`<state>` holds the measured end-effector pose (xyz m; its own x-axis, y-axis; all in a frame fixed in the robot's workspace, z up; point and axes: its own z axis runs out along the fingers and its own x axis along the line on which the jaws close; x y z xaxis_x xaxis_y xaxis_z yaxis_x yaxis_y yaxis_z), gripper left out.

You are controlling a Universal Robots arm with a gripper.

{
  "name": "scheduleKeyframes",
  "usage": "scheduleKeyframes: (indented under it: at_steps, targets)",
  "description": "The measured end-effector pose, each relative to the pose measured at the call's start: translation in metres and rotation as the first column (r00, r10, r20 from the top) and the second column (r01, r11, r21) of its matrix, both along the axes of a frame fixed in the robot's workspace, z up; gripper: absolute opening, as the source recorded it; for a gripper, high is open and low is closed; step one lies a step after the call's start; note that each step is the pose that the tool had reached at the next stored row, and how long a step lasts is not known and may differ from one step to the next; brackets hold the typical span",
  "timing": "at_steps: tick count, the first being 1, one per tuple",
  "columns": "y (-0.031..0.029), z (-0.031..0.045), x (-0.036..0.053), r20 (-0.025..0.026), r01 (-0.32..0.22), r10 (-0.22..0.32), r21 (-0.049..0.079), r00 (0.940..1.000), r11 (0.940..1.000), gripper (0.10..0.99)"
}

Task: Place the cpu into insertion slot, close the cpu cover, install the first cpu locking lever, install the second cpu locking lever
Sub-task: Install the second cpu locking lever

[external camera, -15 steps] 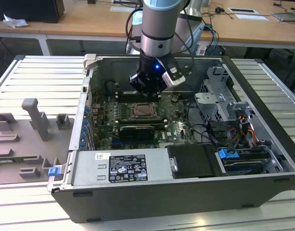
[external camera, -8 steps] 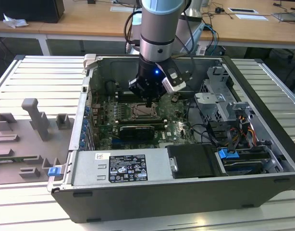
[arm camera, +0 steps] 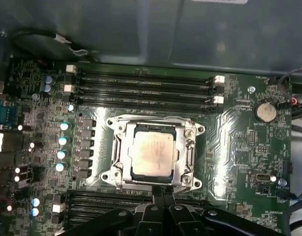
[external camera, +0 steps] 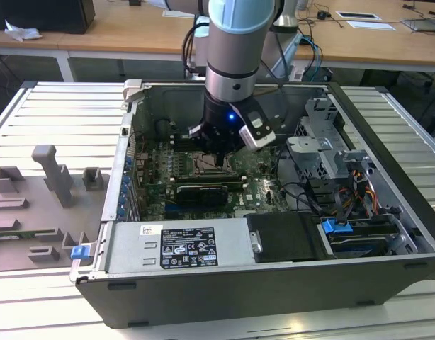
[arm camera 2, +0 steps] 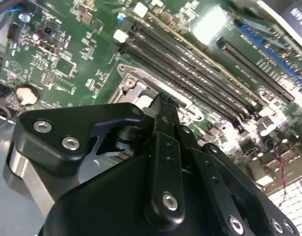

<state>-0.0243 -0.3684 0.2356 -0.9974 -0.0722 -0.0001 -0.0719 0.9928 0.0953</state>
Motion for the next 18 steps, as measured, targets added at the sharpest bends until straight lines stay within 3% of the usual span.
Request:
scheduleKeyframes:
  at_steps: [3,5,9,11,16,18]
  targets:
    - [-0.0050,-0.0005,-0.0065,0.0000,-0.001,0.001,0.002,1.0000,1.0000,0.106]
    - [-0.0073,-0.0007,-0.0162,0.0000,-0.001,0.001,0.002,1.0000,1.0000,0.106]
    - [-0.0086,-0.0025,-0.0315,0.0000,-0.001,0.001,0.003,1.0000,1.0000,0.106]
    - [-0.0087,-0.0070,-0.0364,0.0000,-0.005,0.005,0.006,1.0000,1.0000,0.106]
    - [-0.0087,-0.0184,-0.0400,0.0000,-0.016,0.016,0.007,0.9999,0.9999,0.106]
    - [-0.0110,-0.0212,-0.0402,0.0002,-0.016,0.016,0.021,0.9999,0.9997,0.106]
